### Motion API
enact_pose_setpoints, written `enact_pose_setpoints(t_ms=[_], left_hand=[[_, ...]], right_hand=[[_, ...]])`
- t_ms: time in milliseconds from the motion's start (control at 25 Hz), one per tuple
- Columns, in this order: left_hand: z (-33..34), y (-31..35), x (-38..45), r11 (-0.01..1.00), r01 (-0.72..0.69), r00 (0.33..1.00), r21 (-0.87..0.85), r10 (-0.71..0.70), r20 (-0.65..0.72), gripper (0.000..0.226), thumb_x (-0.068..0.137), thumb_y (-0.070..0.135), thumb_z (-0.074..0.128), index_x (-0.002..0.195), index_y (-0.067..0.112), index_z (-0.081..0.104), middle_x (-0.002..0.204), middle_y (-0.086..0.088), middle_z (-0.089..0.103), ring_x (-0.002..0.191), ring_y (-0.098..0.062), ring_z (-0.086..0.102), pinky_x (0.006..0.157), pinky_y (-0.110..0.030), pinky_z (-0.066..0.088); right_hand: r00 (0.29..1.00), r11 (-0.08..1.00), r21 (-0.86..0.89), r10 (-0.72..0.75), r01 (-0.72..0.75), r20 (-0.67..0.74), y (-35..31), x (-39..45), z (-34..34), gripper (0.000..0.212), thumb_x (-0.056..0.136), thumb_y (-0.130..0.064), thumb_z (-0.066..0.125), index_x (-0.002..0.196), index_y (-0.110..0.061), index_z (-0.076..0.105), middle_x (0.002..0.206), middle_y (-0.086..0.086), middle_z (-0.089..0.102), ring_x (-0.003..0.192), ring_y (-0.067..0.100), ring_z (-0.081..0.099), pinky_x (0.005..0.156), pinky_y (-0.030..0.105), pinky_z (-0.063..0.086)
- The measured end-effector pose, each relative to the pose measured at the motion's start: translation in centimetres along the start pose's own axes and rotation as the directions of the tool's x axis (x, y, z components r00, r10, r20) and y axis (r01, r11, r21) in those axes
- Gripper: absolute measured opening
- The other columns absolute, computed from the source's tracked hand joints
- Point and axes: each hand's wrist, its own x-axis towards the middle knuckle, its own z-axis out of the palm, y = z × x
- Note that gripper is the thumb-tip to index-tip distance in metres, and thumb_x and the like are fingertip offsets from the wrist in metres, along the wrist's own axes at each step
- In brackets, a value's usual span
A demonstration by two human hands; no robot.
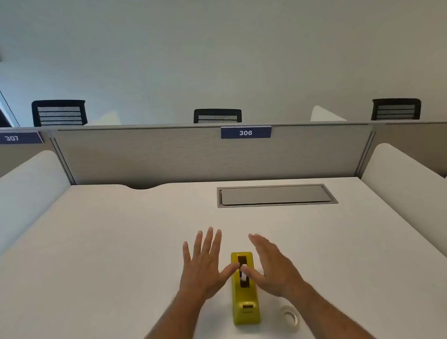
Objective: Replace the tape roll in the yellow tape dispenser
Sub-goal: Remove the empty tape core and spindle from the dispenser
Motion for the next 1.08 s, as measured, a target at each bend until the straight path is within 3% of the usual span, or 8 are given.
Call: enact_pose_setpoints(t_ms=[120,280,720,960,1080], left_hand=[[0.5,0.1,-0.7,0.996,-0.001,0.981,-0.091,0.018,0.193,0.095,0.075,0.084,0.004,0.154,0.033,-0.006,0.165,0.007,-0.011,0.152,-0.019,-0.011,0.121,-0.053,-0.005],[1.1,0.4,-1.4,0.984,0.003,0.961,-0.179,0.047,0.272,0.092,0.082,0.081,0.035,0.154,0.035,0.000,0.165,0.010,-0.002,0.153,-0.016,0.000,0.124,-0.050,0.006],[2.0,1.6,-0.8,0.974,0.008,0.957,-0.228,0.059,0.285,0.111,0.066,0.078,0.063,0.154,0.033,0.013,0.164,0.012,0.010,0.150,-0.013,0.017,0.121,-0.044,0.024],[1.3,1.9,-0.6,0.971,0.011,0.964,-0.239,0.053,0.260,0.111,0.063,0.071,0.073,0.153,0.033,0.020,0.163,0.013,0.017,0.147,-0.012,0.025,0.118,-0.037,0.029],[1.3,1.9,-0.5,0.969,0.024,0.965,-0.244,0.041,0.261,0.112,0.061,0.070,0.076,0.152,0.033,0.022,0.163,0.013,0.018,0.147,-0.012,0.025,0.118,-0.038,0.029]], right_hand=[[0.995,0.999,-0.021,-0.033,0.035,0.089,0.1,-0.3,0.3,0.076,0.086,-0.063,0.053,0.148,-0.029,0.025,0.157,-0.008,0.029,0.141,0.012,0.029,0.109,0.034,0.038],[0.992,0.995,-0.076,-0.061,0.070,0.110,0.0,-0.2,0.9,0.068,0.085,-0.061,0.055,0.142,-0.027,0.039,0.150,-0.008,0.039,0.134,0.011,0.036,0.103,0.031,0.043],[0.992,0.997,-0.058,-0.044,0.051,0.121,0.0,1.1,1.0,0.050,0.076,-0.050,0.065,0.122,-0.030,0.060,0.134,-0.011,0.049,0.118,0.010,0.047,0.089,0.029,0.050],[0.996,1.000,0.005,-0.011,0.011,0.084,-0.5,1.6,1.1,0.040,0.073,-0.039,0.066,0.112,-0.030,0.065,0.116,-0.011,0.055,0.103,0.011,0.053,0.078,0.029,0.052],[0.998,1.000,0.028,-0.010,0.008,0.060,-0.4,1.6,1.2,0.038,0.072,-0.039,0.065,0.110,-0.032,0.064,0.114,-0.014,0.061,0.102,0.009,0.054,0.080,0.027,0.051]])
